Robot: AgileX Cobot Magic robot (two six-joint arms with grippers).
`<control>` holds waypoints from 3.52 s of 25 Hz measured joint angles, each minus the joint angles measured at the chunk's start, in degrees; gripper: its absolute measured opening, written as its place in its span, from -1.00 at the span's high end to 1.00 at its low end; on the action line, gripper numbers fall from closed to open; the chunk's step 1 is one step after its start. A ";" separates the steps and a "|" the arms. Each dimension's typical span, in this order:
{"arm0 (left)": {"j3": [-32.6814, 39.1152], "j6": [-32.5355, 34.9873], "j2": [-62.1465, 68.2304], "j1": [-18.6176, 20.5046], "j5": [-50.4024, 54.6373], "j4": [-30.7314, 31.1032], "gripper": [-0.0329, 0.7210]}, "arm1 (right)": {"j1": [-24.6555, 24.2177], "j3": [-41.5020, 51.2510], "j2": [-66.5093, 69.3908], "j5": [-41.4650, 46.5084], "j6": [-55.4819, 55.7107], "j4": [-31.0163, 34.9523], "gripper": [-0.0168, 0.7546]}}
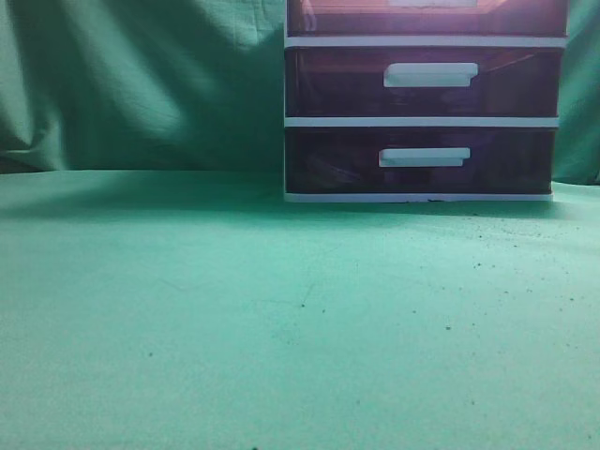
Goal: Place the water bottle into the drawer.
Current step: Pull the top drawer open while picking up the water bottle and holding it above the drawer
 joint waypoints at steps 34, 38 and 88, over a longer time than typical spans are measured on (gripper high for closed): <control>-21.07 0.11 -20.95 -23.26 45.15 -1.53 0.07 | 0.00 -32.67 39.14 -22.52 -20.83 5.84 0.83; -21.07 0.11 -20.95 -23.26 45.15 -1.40 0.07 | 0.00 -40.68 52.32 -30.38 -31.38 4.66 0.83; -21.07 0.10 -20.62 -23.38 45.28 3.59 0.07 | 4.14 -66.85 100.06 -45.19 -68.85 -28.28 0.73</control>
